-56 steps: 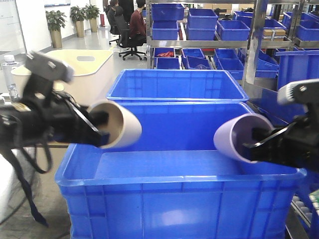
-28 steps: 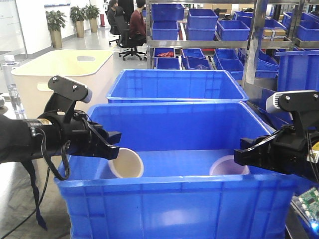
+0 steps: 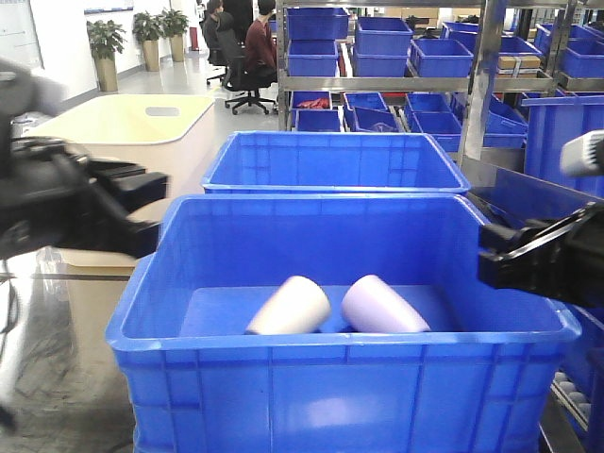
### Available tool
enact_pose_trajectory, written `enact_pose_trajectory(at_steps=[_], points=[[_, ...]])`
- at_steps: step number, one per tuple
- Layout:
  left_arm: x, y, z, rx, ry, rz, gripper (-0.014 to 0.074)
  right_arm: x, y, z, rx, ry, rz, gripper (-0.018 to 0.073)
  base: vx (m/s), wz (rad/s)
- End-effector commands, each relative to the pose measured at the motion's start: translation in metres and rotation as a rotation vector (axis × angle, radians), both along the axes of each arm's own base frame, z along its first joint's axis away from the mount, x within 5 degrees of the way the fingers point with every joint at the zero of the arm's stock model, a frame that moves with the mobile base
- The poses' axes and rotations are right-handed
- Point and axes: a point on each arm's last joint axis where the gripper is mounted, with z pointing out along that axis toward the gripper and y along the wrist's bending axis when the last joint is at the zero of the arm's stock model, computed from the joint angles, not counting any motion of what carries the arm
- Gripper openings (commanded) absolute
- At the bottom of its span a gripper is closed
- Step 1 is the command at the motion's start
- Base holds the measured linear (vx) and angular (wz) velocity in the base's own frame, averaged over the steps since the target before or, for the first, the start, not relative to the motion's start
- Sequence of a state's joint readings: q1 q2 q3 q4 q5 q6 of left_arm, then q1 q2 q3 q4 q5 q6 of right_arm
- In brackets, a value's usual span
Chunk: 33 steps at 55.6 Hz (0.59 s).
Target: Grab cup from conveyor and place in blue bin
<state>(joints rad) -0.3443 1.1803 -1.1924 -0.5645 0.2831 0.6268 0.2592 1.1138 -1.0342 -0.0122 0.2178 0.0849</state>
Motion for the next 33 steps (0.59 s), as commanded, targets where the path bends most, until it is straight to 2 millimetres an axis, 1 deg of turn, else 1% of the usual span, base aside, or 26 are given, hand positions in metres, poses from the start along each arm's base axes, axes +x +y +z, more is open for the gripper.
enact_pose_trajectory(at_steps=[1, 2, 3, 6, 9, 16, 25, 33], points=[[-0.028, 0.013, 0.022, -0.08, -0.123, 0.041, 0.01, -0.008, -0.003, 0.027, 0.034, -0.146, -0.002, 0.0298, 0.0, 0.0], [-0.034, 0.015, 0.023, -0.085, -0.136, 0.043, 0.0089, -0.009, -0.003, 0.027, 0.034, -0.148, -0.002, 0.0291, 0.0, 0.0], [-0.035, 0.016, 0.023, -0.086, -0.138, 0.045, 0.0078, -0.009, -0.003, 0.027, 0.034, -0.148, -0.002, 0.0285, 0.0, 0.0], [-0.053, 0.023, 0.026, -0.103, -0.177, 0.052, 0.0024, -0.009, -0.003, 0.027, 0.034, -0.148, -0.002, 0.0267, 0.0, 0.0], [-0.066, 0.028, 0.029, -0.111, -0.203, 0.052, -0.0009, -0.008, -0.003, 0.027, 0.034, -0.146, -0.002, 0.0249, 0.0, 0.0], [-0.088, 0.036, 0.04, -0.133, -0.26, 0.047, -0.0008, -0.008, -0.003, 0.027, 0.034, -0.146, -0.002, 0.0216, 0.0, 0.0], [-0.105, 0.042, 0.048, -0.151, -0.305, 0.046, -0.0008, -0.008, -0.003, 0.027, 0.034, -0.146, -0.002, 0.0214, 0.0, 0.0], [-0.107, 0.043, 0.049, -0.152, -0.309, 0.045, -0.0008, -0.008, -0.003, 0.027, 0.034, -0.147, -0.002, 0.0214, 0.0, 0.0]])
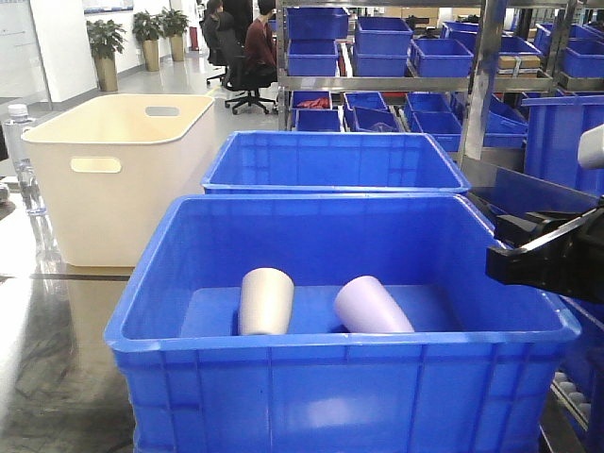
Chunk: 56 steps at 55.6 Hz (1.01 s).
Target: Grab cup from conveyor and place in blue bin
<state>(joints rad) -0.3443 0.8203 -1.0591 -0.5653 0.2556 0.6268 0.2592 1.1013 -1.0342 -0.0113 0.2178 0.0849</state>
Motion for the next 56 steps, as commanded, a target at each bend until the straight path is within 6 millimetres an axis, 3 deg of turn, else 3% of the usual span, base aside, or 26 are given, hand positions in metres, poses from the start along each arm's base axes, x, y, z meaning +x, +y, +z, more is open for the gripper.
enact_pose_trajectory(at_steps=[1, 22, 27, 35, 41, 49, 56], points=[[-0.005, 0.005, 0.015, -0.067, -0.074, 0.026, -0.0008, -0.005, -0.002, 0.024, 0.03, -0.135, -0.002, 0.0214, 0.0, 0.0], [-0.006, 0.005, 0.014, -0.056, -0.073, 0.025, -0.0008, -0.005, -0.002, 0.024, 0.028, -0.135, -0.002, 0.0215, 0.0, 0.0], [-0.01, 0.007, 0.006, -0.047, -0.067, 0.029, -0.0006, -0.005, -0.002, 0.024, 0.028, -0.135, -0.002, 0.0215, 0.0, 0.0], [-0.027, 0.018, -0.031, -0.087, -0.059, 0.081, -0.0004, -0.005, -0.002, 0.024, 0.028, -0.135, -0.002, 0.0215, 0.0, 0.0], [-0.043, 0.029, -0.071, -0.195, -0.062, 0.119, -0.0003, -0.005, -0.002, 0.024, 0.028, -0.135, -0.002, 0.0215, 0.0, 0.0], [-0.067, 0.04, -0.126, -0.182, -0.124, 0.142, -0.0003, -0.005, -0.002, 0.024, 0.028, -0.135, -0.002, 0.0215, 0.0, 0.0], [-0.079, 0.045, -0.164, -0.224, -0.074, 0.155, -0.0001, -0.005, -0.002, 0.024, 0.028, -0.135, -0.002, 0.0215, 0.0, 0.0]])
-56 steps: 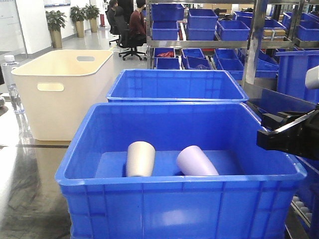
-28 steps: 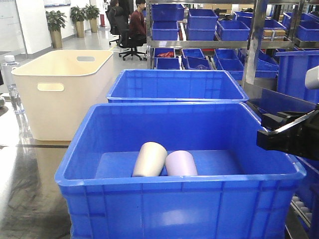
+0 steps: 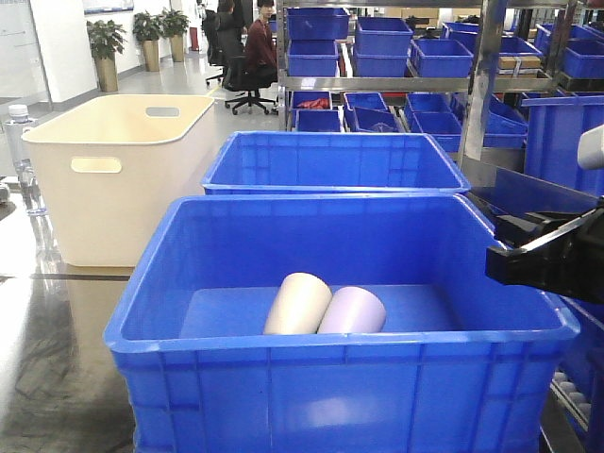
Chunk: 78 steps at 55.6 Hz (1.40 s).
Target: Grab cup from conveyor and place in blue bin
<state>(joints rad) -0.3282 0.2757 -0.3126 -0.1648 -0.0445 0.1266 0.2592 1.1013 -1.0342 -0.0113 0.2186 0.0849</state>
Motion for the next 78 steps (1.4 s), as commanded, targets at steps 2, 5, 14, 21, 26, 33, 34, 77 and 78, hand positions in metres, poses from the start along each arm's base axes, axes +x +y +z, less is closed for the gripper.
enact_pose_trajectory(at_steps=[2, 5, 14, 21, 26, 33, 34, 77, 78], points=[[-0.009, 0.006, -0.012, -0.091, -0.047, 0.031, -0.0001, -0.005, -0.002, 0.024, 0.028, -0.136, -0.002, 0.0215, 0.0, 0.0], [-0.012, 0.009, -0.029, -0.106, 0.0, 0.062, 0.0, -0.005, -0.002, 0.024, 0.028, -0.136, -0.002, 0.0215, 0.0, 0.0], [-0.013, 0.016, -0.079, -0.088, 0.083, 0.179, -0.0001, -0.005, -0.002, 0.024, 0.028, -0.136, -0.002, 0.0215, 0.0, 0.0], [-0.015, 0.02, -0.107, -0.082, 0.146, 0.237, -0.0001, -0.005, -0.002, 0.024, 0.028, -0.136, -0.002, 0.0215, 0.0, 0.0], [-0.015, 0.02, -0.111, -0.071, 0.208, 0.256, -0.0001, -0.005, -0.002, 0.024, 0.028, -0.136, -0.002, 0.0215, 0.0, 0.0], [-0.015, 0.021, -0.114, -0.065, 0.244, 0.259, 0.0, -0.005, -0.002, 0.023, 0.027, -0.133, -0.002, 0.0215, 0.0, 0.0], [-0.015, 0.021, -0.114, -0.064, 0.246, 0.26, 0.0, -0.004, -0.002, 0.023, 0.027, -0.132, -0.002, 0.0215, 0.0, 0.0], [-0.015, 0.021, -0.114, -0.064, 0.246, 0.26, 0.0, -0.004, -0.002, 0.023, 0.027, -0.133, -0.002, 0.0215, 0.0, 0.0], [-0.015, 0.021, -0.114, -0.064, 0.246, 0.26, 0.0, -0.004, -0.002, 0.023, 0.027, -0.133, -0.002, 0.0215, 0.0, 0.0]])
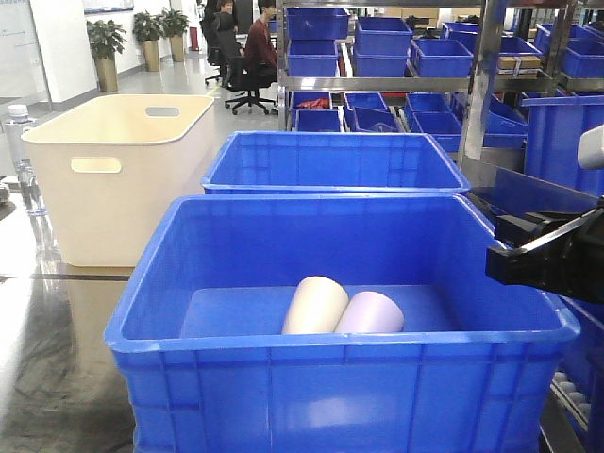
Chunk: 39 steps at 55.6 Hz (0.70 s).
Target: Grab cup from conveyor and place in blue bin
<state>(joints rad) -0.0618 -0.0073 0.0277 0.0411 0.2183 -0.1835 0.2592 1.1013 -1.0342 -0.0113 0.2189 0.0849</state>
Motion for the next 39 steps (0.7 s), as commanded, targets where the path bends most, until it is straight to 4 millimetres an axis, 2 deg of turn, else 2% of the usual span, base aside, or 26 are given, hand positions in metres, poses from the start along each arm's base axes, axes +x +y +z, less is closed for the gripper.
enact_pose_trajectory(at_steps=[1, 7, 11, 21, 25, 31, 39], points=[[0.0, 0.0, 0.006, -0.011, -0.09, -0.001, 0.0, -0.004, -0.002, 0.023, 0.026, -0.134, -0.002, 0.0215, 0.0, 0.0], [0.0, 0.0, 0.006, -0.011, -0.09, -0.001, 0.0, -0.011, -0.004, 0.028, 0.024, -0.154, -0.001, 0.0215, 0.0, 0.0], [0.0, 0.0, 0.006, -0.011, -0.09, -0.001, 0.0, -0.023, -0.007, 0.038, 0.044, -0.191, -0.001, 0.0215, 0.0, 0.0], [0.0, 0.0, 0.006, -0.011, -0.09, -0.001, 0.0, -0.071, -0.019, 0.066, 0.133, -0.316, 0.004, 0.0215, 0.0, 0.0], [0.0, 0.0, 0.006, -0.011, -0.09, -0.001, 0.0, -0.088, -0.023, 0.07, 0.139, -0.36, 0.005, 0.0215, 0.0, 0.0], [0.0, 0.0, 0.006, -0.011, -0.09, -0.001, 0.0, -0.118, -0.031, 0.058, 0.129, -0.432, 0.001, 0.0215, 0.0, 0.0], [0.0, 0.0, 0.006, -0.011, -0.09, -0.001, 0.0, -0.153, -0.042, 0.022, 0.089, -0.541, -0.022, 0.0169, 0.0, 0.0]])
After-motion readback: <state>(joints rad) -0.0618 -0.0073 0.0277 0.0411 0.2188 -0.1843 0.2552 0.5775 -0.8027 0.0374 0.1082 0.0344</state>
